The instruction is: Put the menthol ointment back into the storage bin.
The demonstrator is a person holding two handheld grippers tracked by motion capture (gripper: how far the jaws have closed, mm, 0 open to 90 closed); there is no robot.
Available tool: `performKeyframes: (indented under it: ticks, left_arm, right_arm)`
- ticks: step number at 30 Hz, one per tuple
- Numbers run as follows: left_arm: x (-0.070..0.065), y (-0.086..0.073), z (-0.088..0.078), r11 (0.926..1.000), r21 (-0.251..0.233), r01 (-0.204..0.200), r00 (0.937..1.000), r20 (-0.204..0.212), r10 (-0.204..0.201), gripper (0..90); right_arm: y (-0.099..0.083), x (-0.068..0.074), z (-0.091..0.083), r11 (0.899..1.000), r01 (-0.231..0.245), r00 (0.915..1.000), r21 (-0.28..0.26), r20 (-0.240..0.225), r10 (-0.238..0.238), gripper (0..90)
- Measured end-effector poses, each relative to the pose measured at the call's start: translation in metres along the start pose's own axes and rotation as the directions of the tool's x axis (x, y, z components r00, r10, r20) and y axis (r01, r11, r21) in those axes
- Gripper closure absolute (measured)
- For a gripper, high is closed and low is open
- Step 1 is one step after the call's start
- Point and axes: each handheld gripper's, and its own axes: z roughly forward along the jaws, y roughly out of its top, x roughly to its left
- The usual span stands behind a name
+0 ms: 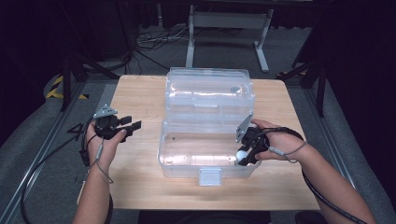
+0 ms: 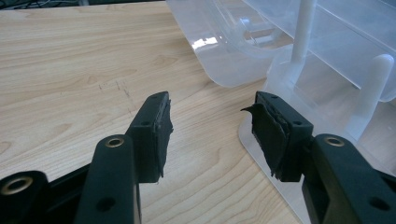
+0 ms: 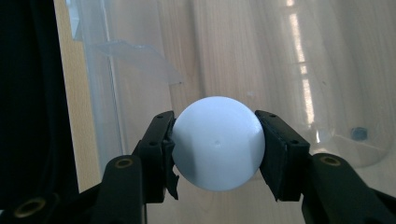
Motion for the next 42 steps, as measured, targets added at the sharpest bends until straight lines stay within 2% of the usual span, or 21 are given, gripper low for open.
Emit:
performKeyframes:
  ticks: [28, 42]
  left_arm:
    - [0.001, -0.001, 0.0, 1.0, 0.002, 0.002, 1.0, 0.0, -0.002, 47.9]
    - [0.001, -0.001, 0.0, 1.0, 0.006, 0.002, 1.0, 0.002, -0.002, 47.8]
  right_arm:
    - [0.0, -0.001, 0.012, 0.995, 0.003, 1.0, 0.097, -0.004, -0.002, 50.3]
    - [0.001, 0.0, 0.014, 0.99, 0.007, 0.9997, 0.141, 0.024, -0.01, 50.2]
